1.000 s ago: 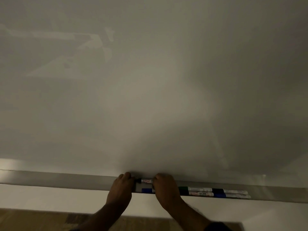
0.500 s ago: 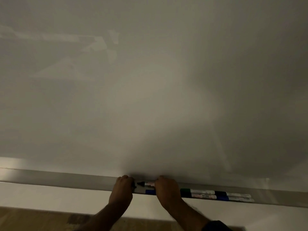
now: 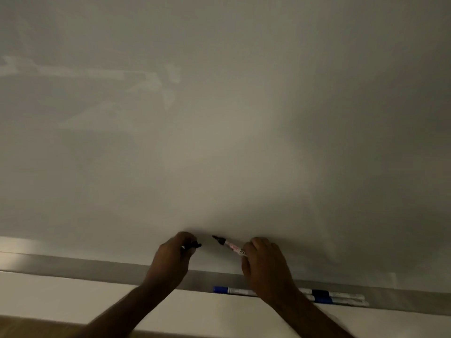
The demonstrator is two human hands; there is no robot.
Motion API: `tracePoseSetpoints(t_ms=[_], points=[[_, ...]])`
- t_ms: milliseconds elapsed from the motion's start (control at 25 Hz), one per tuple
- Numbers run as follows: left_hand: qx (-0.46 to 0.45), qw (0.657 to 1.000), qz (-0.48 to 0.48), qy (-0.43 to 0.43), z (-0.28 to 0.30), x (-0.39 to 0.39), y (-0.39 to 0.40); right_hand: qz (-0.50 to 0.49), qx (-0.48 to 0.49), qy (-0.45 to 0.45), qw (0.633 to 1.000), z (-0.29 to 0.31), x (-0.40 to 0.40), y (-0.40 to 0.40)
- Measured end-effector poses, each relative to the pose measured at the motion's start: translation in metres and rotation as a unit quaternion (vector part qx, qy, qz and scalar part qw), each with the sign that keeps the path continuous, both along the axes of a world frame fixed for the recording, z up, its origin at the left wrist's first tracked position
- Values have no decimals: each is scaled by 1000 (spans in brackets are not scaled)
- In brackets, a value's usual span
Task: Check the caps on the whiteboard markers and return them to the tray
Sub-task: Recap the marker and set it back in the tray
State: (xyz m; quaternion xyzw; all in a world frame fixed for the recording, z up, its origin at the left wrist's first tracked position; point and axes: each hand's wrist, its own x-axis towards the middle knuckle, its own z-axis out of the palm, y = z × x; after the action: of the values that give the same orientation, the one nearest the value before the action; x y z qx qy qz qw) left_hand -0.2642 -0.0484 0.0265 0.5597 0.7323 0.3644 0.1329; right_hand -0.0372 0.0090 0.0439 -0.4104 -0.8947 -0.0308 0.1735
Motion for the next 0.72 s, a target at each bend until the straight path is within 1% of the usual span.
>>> tracePoseSetpoints(t_ms=[120, 200, 320, 400, 560, 720], points=[[82, 994, -48, -51, 57, 9, -6, -6, 19, 111, 994, 49, 21, -5], [141, 986, -67, -64, 95, 18, -11, -6, 37, 158, 987, 80, 36, -9], [189, 976, -95, -59, 140, 34, -15, 13, 54, 196, 979, 124, 54, -17], [205, 971, -100, -74, 161, 45, -14, 24, 65, 222, 973, 150, 65, -22], [214, 952, -105, -190, 196, 68, -17, 40, 100, 251, 962, 194, 85, -34], [245, 926, -149, -247, 226, 83, -28, 59, 135, 254, 956, 224, 102, -44]])
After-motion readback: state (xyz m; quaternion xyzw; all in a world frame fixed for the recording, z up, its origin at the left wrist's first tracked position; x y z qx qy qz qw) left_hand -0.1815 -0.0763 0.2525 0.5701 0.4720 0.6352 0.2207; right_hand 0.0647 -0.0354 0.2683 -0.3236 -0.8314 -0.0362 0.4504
